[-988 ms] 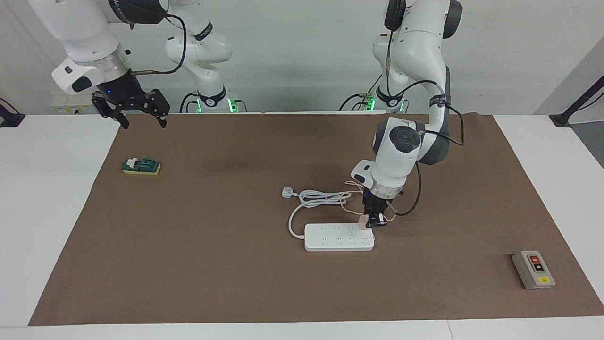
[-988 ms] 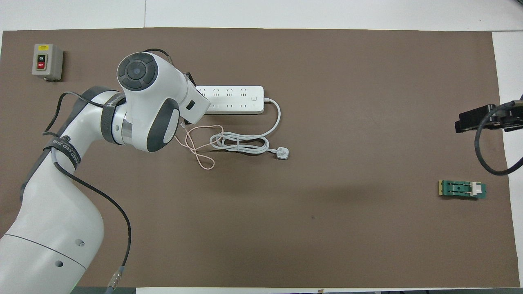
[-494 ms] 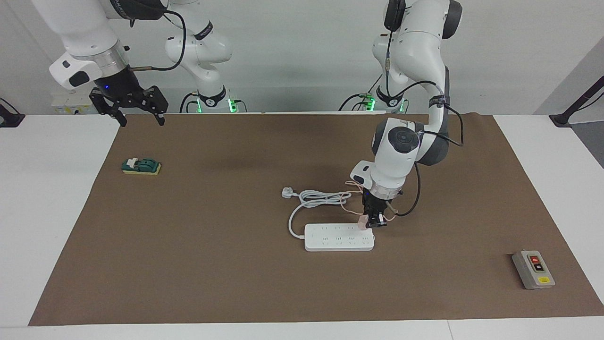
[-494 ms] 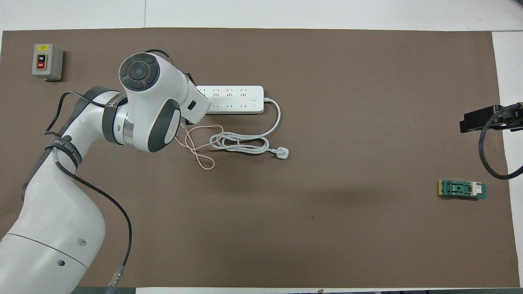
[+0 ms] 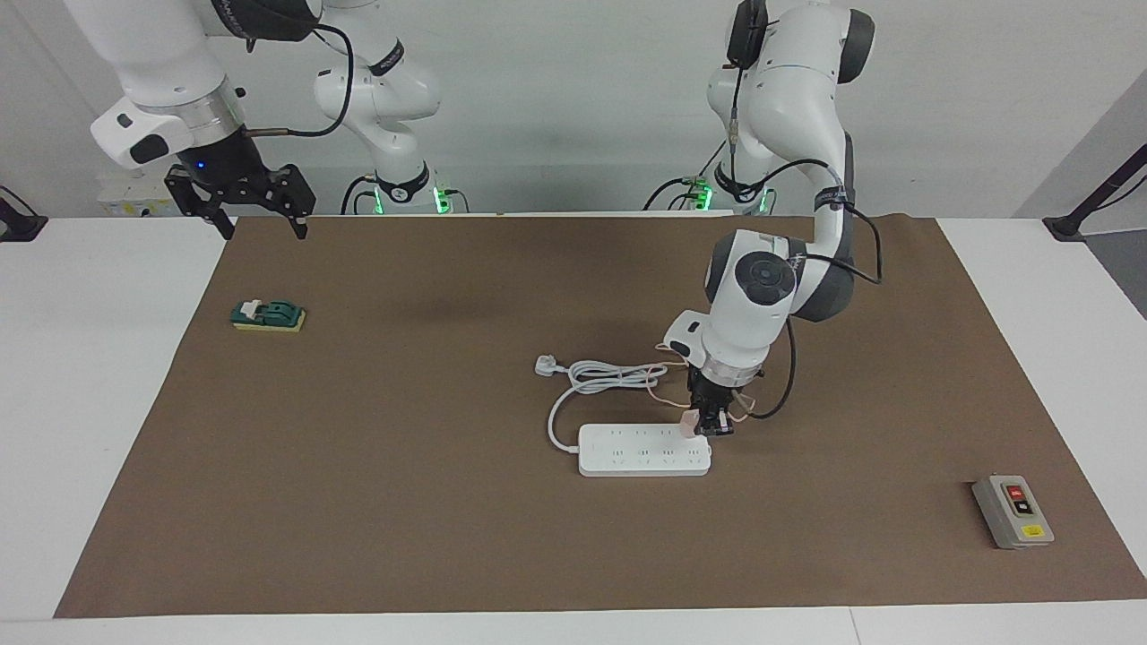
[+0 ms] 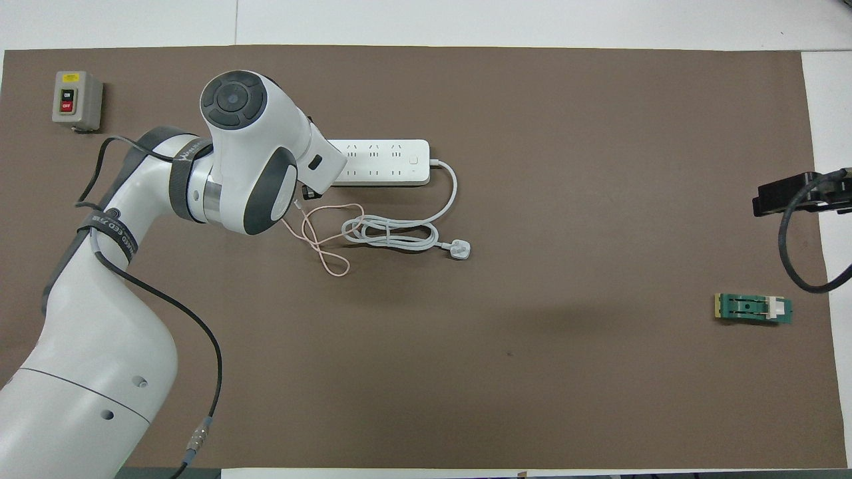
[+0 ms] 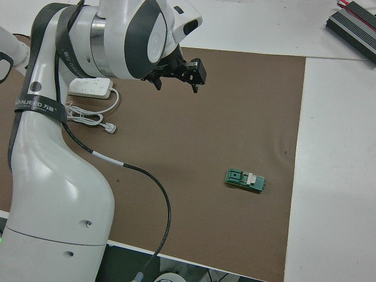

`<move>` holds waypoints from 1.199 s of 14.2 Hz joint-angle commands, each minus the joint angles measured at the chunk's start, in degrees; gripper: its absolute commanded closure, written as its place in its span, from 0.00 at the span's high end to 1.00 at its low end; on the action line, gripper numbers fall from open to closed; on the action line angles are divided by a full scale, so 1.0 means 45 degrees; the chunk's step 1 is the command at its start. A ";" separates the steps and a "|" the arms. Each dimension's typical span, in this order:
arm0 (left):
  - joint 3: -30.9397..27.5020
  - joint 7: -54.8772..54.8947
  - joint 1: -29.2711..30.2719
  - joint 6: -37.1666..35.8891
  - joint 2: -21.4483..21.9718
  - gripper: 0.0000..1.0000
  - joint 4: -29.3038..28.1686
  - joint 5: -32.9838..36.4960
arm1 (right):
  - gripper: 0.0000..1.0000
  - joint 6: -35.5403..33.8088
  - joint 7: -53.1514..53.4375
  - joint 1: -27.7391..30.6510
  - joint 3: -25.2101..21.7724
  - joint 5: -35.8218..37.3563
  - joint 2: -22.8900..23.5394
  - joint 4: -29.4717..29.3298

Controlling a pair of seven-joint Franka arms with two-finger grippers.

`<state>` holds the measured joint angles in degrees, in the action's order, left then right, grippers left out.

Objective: Plug charger into power strip

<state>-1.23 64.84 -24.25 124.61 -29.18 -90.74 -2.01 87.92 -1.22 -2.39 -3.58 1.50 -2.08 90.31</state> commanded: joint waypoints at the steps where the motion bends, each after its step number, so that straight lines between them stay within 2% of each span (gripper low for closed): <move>1: -0.0099 -0.0172 0.0175 -0.0114 -0.0645 0.00 0.0321 0.0562 | 1.00 0.0032 0.0193 0.0199 0.0229 0.0193 -0.0260 0.0282; 5: -0.0099 -0.0152 0.0214 0.0335 -0.0762 0.00 0.0243 0.0641 | 1.00 -0.0027 0.0193 0.0179 0.0229 0.0057 -0.0260 0.0301; 8: -0.0099 0.0608 0.0234 0.0100 -0.1406 0.00 0.0885 0.0603 | 1.00 -0.0066 0.0154 0.0160 0.0229 0.0057 -0.0279 0.0301; 17: -0.0099 0.2210 0.0428 0.0296 -0.1485 0.00 0.0985 0.0699 | 1.00 -0.0085 0.0174 0.0198 0.0210 0.0057 -0.0299 0.0360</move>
<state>-1.09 72.43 -24.08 123.23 -31.22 -88.58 -1.62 87.75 -1.22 -2.41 -3.22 1.50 -2.12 90.38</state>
